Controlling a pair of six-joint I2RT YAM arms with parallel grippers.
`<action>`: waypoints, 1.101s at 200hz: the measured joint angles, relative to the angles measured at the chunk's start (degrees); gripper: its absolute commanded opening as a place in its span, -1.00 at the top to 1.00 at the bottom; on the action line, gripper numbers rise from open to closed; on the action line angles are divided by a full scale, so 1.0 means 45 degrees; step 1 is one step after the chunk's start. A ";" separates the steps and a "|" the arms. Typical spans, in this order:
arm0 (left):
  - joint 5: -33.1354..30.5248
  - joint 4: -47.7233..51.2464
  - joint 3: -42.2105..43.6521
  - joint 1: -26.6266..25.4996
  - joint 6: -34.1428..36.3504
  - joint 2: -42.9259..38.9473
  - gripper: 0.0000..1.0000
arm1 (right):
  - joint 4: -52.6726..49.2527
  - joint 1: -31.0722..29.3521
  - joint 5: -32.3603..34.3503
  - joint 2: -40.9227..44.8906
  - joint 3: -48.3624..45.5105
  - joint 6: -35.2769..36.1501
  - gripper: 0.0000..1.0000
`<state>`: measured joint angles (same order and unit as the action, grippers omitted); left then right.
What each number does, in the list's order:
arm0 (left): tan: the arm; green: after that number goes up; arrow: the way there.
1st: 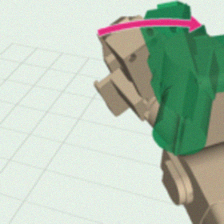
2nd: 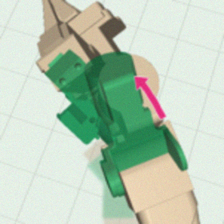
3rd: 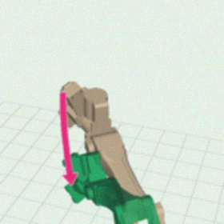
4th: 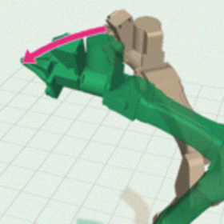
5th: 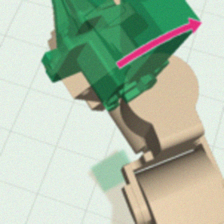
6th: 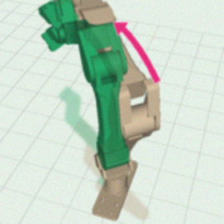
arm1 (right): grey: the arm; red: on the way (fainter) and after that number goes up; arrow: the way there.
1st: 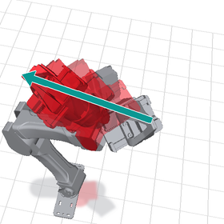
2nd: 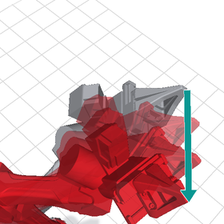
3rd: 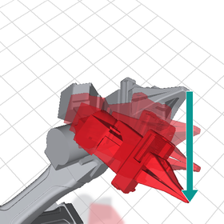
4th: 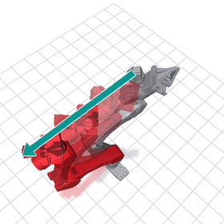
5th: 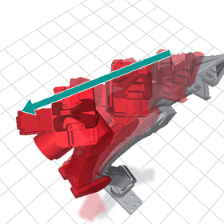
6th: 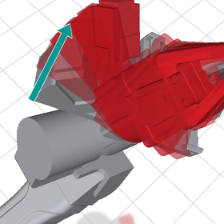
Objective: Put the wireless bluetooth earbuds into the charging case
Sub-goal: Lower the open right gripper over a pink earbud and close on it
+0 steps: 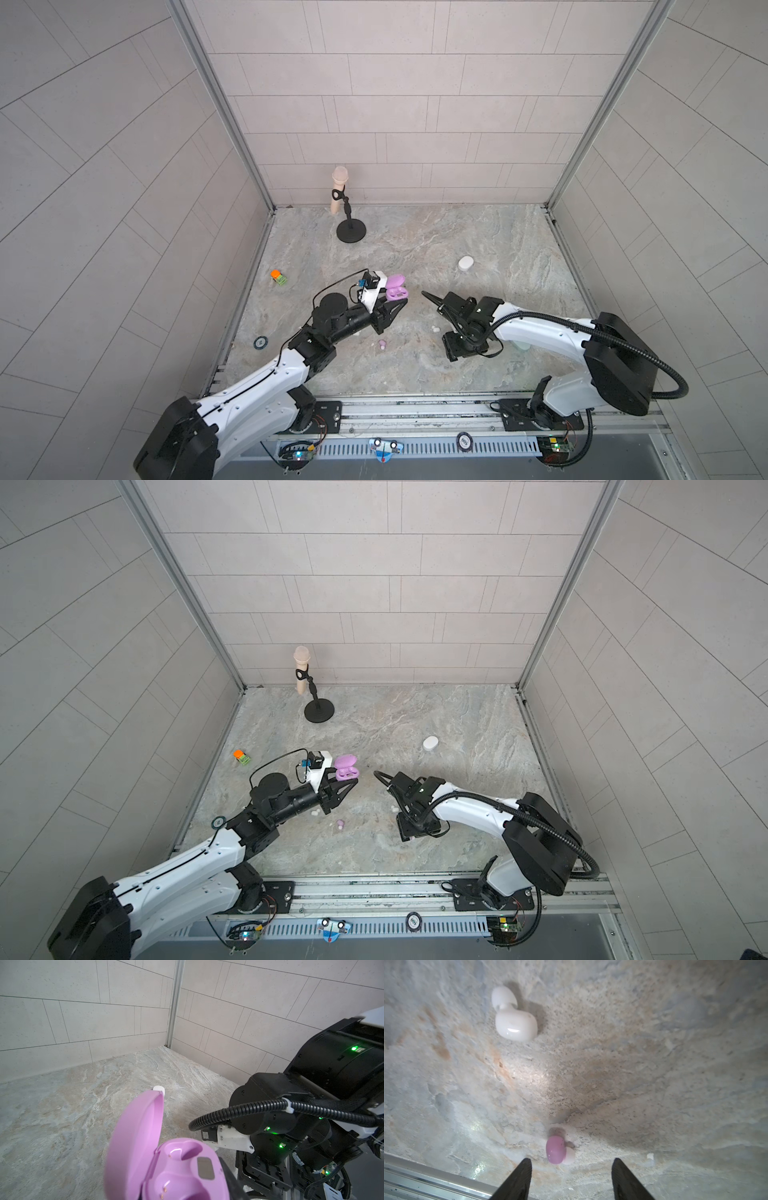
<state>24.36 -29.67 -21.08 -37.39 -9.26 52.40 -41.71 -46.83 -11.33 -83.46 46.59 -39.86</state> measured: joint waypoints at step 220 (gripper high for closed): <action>-0.0005 -0.0005 0.0000 0.0000 -0.0063 -0.0029 0.62 | 0.0243 -0.0471 0.0049 -0.0967 0.0656 -0.0151 0.42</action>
<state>24.34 -29.69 -21.08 -37.39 -9.54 52.27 -40.62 -48.95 -11.11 -87.81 49.54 -40.53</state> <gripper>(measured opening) 0.441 0.299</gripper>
